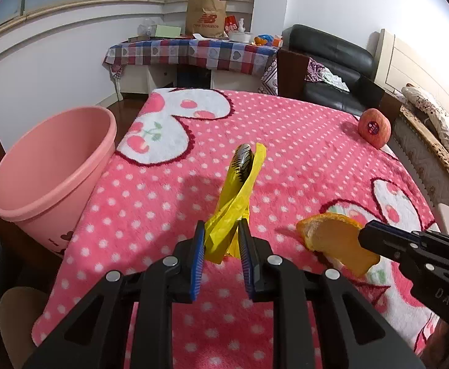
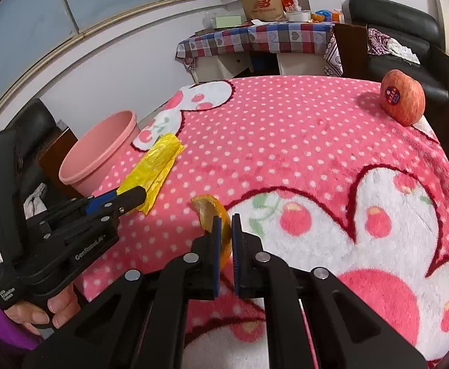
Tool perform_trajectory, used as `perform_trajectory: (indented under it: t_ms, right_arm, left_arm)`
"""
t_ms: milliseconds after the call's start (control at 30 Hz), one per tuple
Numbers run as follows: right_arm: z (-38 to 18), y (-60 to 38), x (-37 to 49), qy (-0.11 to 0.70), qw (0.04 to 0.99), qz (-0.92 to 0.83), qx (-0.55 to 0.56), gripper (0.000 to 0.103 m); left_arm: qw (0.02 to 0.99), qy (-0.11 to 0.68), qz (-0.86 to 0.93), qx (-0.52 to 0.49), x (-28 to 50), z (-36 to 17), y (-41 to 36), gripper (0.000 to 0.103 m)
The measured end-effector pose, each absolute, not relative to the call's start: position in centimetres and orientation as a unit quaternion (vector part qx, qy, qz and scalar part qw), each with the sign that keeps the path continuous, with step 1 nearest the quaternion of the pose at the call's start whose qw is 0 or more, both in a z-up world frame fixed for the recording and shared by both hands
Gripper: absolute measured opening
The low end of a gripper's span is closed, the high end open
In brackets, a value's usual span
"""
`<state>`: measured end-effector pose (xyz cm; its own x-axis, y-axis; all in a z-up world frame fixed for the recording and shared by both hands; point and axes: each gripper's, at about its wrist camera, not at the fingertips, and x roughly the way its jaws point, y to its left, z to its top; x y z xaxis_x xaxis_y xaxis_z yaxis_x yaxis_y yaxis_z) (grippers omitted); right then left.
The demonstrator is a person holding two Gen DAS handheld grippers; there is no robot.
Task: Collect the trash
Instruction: 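Carry yellow wrapper with left tool while right tool carries banana peel to bucket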
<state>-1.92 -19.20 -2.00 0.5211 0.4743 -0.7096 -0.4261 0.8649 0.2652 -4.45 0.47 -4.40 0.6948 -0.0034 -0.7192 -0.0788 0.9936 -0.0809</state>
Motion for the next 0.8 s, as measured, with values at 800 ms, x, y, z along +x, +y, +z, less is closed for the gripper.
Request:
perform_trajectory:
  t_ms: [800]
  right_arm:
    - [-2.23,-18.79,-1.78,0.425,0.868,0.257,0.017,0.007]
  left_arm:
    - [0.920,0.389,0.008,-0.049,-4.96,-4.64,-0.12,0.020]
